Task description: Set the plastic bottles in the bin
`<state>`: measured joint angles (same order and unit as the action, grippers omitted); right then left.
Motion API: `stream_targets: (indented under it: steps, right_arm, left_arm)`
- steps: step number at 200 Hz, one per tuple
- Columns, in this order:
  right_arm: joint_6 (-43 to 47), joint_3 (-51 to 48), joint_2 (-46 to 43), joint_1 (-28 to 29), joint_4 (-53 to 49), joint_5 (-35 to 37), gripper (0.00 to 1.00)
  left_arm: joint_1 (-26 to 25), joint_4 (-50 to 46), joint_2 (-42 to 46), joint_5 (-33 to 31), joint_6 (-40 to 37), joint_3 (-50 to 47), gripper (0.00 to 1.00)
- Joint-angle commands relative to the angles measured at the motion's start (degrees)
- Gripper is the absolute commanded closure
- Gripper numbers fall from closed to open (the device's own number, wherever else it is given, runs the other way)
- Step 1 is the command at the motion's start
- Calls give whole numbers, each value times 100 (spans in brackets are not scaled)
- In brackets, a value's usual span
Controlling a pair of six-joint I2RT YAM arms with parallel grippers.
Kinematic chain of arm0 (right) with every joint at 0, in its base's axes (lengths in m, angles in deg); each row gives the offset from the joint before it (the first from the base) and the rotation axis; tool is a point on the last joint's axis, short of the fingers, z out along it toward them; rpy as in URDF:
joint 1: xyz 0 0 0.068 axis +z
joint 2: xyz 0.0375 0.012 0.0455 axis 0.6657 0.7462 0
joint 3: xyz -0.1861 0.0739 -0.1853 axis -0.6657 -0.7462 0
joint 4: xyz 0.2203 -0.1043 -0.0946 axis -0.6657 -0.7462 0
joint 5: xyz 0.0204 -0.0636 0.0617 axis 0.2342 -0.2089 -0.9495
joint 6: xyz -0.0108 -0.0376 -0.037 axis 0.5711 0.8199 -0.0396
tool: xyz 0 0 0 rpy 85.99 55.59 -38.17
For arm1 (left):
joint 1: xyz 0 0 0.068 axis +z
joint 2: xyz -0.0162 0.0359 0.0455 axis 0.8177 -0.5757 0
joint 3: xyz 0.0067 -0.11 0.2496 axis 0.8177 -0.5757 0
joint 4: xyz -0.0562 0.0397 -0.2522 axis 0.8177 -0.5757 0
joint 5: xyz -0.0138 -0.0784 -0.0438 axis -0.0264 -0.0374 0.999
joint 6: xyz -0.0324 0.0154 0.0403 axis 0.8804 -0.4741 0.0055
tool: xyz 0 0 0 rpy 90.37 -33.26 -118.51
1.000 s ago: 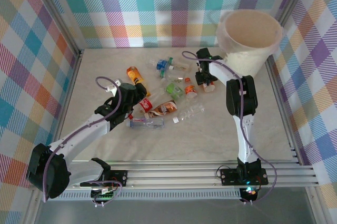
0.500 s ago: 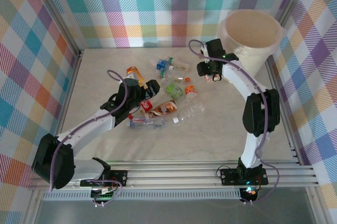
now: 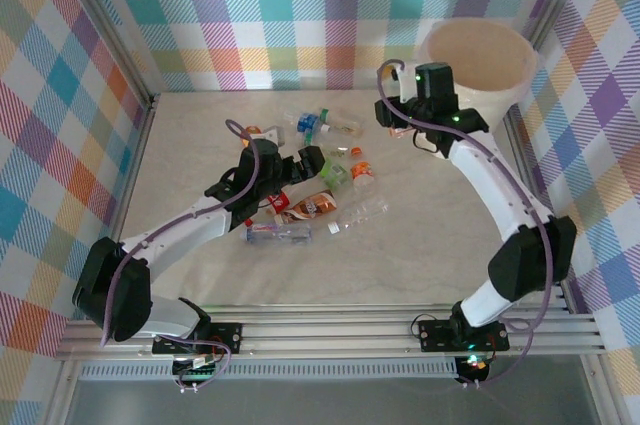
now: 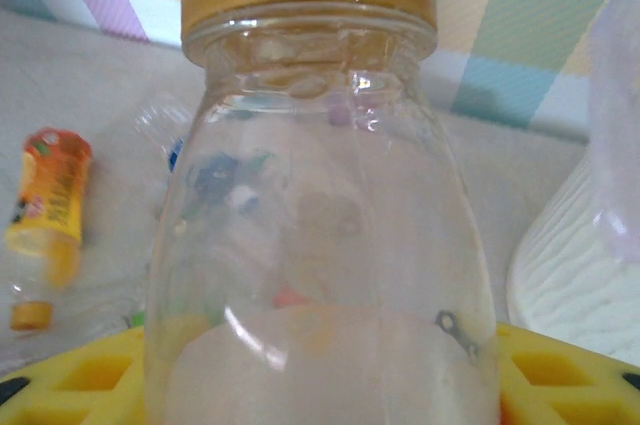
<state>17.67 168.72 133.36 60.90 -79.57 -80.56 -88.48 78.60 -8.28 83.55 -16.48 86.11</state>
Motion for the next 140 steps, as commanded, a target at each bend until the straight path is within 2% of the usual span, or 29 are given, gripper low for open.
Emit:
stream_targets:
  steps: [1,38,76,106,140]
  right_arm:
    - [145,-99,-362,10,596,-210,61]
    - [371,17,-569,-174,915,197,62]
    - [538,899,-88,-702,268,391,62]
    - [371,1682,388,-1254,-195,263,62]
    - [-83,2524,977,-1974,-802,-331,62]
  left_arm:
    - [-30,49,-33,-70,-109,161,0]
    - [-25,-44,9,-192,-115,127,0]
    - [-30,-82,68,-279,-121,78,0]
    - [-30,-119,141,-353,-116,25,0]
    - [-30,-122,214,-437,-110,-39,0]
